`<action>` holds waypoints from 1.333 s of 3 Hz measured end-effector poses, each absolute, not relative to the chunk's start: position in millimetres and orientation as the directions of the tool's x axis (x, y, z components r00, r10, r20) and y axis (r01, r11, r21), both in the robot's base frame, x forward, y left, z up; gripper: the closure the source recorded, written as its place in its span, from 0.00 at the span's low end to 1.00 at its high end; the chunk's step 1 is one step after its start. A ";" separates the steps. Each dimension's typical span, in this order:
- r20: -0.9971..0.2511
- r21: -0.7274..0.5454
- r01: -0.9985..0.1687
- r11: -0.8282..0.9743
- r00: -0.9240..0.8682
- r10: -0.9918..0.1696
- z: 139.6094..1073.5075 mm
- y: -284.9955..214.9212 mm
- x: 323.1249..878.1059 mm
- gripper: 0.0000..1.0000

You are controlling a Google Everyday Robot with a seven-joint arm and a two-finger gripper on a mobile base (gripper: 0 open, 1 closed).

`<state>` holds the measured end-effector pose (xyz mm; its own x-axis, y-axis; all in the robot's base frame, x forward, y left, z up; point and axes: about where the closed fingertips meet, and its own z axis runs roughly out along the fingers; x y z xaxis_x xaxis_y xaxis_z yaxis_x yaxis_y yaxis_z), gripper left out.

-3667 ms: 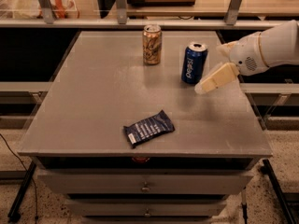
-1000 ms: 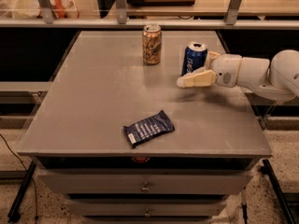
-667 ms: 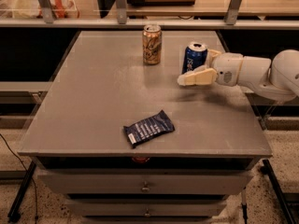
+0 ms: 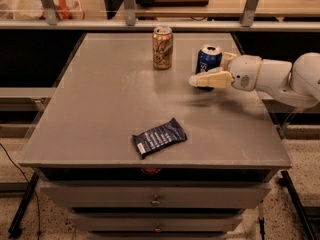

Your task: Knock pepsi can over

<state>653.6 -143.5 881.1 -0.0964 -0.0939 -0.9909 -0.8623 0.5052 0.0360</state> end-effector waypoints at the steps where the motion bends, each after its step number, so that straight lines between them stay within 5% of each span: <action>1: -0.991 0.028 -0.863 0.504 -0.089 -0.097 882.4 -143.9 653.1 0.40; 3: -0.989 0.014 -0.869 0.494 -0.084 -0.120 881.5 -144.3 653.1 0.87; 4: -0.984 -0.066 -0.883 0.465 -0.019 -0.176 905.0 -142.4 657.8 1.00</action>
Offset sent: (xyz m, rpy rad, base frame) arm -0.0025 -0.0082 -0.0022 -0.0169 -0.0082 -0.0025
